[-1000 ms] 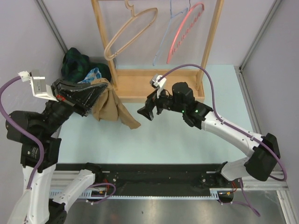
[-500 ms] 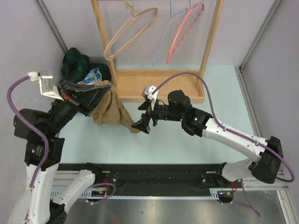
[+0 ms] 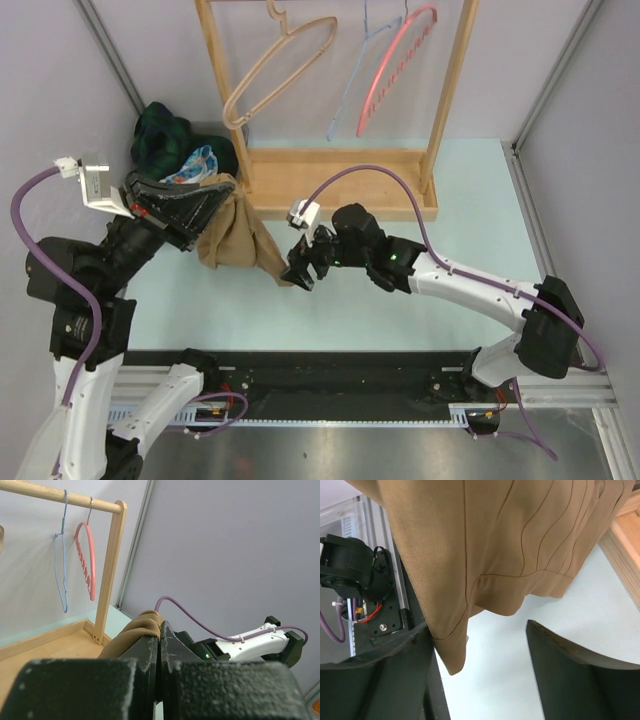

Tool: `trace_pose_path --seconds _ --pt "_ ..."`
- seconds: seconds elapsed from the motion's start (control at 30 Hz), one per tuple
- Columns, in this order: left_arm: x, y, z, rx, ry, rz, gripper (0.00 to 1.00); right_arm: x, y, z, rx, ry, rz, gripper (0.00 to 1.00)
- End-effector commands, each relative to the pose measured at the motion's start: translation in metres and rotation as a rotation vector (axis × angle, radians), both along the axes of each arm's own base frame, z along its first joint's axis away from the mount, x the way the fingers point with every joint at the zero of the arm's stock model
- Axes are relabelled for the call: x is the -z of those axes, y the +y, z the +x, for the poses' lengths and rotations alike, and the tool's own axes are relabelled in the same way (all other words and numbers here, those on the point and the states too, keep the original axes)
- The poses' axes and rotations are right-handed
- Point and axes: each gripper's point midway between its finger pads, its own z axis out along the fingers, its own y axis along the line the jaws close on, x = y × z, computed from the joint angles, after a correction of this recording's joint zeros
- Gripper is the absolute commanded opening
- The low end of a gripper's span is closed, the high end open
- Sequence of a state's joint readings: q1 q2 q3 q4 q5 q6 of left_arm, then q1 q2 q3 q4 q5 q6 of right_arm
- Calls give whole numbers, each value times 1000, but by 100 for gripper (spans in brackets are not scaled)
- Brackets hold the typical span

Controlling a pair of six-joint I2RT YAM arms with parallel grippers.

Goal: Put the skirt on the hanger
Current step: Move the skirt to the center of the board

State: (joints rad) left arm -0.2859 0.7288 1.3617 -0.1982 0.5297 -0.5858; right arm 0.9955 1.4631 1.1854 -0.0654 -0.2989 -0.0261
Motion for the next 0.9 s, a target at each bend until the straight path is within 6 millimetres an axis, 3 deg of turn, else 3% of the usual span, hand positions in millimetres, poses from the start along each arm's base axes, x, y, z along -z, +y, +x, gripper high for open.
trace_pose_path --seconds 0.0,0.07,0.1,0.13,0.23,0.33,0.5,0.6,0.67,0.8,0.87 --pt "-32 7 -22 0 -111 -41 1 -7 7 6 19 -10 31 63" --pt "-31 6 -20 3 -102 -40 0 -11 6 13 46 -18 44 41" --pt "-33 5 -21 8 -104 -39 0 -19 7 21 88 -23 79 13" --pt "-32 4 -20 12 -103 -35 0 -23 4 26 124 -17 94 1" --pt "-31 1 -16 21 -96 -28 0 -48 -11 43 217 -54 161 0" --pt "-27 0 -12 21 -89 -12 0 -82 -40 61 332 -122 214 0" --pt "-12 -3 -3 21 -59 17 0 -163 -133 97 598 -250 340 0" --pt "5 -6 6 17 -25 34 0 -214 -185 104 720 -337 417 0" --pt "22 -7 14 11 11 46 0 -250 -208 101 763 -399 470 0" --pt "47 -8 28 -13 64 67 0 -303 -231 89 775 -507 536 0" --pt "63 -7 37 -32 99 77 0 -301 -229 89 759 -499 503 0"
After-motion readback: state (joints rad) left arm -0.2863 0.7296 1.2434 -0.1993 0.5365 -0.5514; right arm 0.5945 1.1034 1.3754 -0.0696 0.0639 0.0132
